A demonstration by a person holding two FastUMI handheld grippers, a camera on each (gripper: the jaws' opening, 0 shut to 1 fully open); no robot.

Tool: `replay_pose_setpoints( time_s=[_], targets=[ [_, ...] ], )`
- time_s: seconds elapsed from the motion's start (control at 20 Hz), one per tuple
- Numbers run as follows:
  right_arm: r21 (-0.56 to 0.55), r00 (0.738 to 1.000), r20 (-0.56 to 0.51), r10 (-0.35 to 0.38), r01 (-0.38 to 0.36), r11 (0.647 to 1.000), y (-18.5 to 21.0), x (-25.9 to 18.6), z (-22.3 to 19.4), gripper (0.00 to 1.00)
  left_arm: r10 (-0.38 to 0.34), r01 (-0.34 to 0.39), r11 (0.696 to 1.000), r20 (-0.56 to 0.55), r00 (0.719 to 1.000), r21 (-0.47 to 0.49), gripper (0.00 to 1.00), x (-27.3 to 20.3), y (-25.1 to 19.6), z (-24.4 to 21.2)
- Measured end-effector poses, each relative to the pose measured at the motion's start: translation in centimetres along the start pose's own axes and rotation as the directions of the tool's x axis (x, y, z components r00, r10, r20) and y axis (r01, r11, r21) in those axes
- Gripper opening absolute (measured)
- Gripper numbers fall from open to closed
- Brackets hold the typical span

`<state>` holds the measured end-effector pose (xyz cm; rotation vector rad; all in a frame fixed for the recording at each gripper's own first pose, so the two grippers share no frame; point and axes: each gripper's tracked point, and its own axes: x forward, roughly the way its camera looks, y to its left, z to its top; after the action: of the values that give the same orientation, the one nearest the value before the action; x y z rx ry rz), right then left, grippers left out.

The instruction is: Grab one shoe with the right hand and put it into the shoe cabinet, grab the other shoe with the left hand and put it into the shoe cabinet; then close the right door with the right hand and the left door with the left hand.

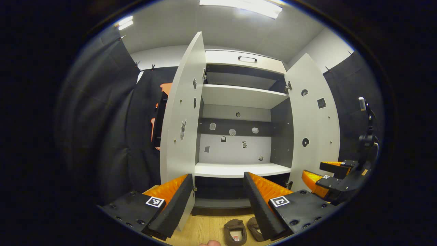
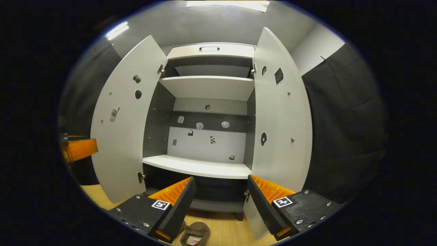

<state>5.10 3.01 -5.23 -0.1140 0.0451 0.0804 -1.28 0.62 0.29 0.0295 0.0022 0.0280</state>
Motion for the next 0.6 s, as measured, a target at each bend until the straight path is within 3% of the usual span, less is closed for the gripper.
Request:
replay_pose_setpoints(
  time_s=[0.15,0.25,0.4,0.6],
  targets=[
    [-0.042,0.993,-0.114,0.03,-0.035,0.999,1.4,1.6,-5.5,0.94,0.012,-0.012,1.0,-0.003,1.0,0.008,0.99,-0.3,0.2,-0.2],
    [-0.037,0.974,-0.217,0.065,-0.074,0.997,2.8,2.0,-10.2,0.94,0.015,-0.015,1.0,-0.001,1.0,0.006,0.96,-0.4,0.4,-0.2],
    [-0.026,0.922,-0.377,0.089,-0.107,0.994,4.3,1.7,-17.3,0.95,0.025,-0.025,1.0,-0.001,1.0,0.006,0.96,-0.6,0.7,-0.2],
    [-0.041,0.832,-0.546,0.101,-0.146,0.988,4.9,0.0,-24.6,0.95,0.041,-0.041,0.999,-0.006,0.999,0.003,0.96,-0.6,1.2,-0.6]
  ],
)
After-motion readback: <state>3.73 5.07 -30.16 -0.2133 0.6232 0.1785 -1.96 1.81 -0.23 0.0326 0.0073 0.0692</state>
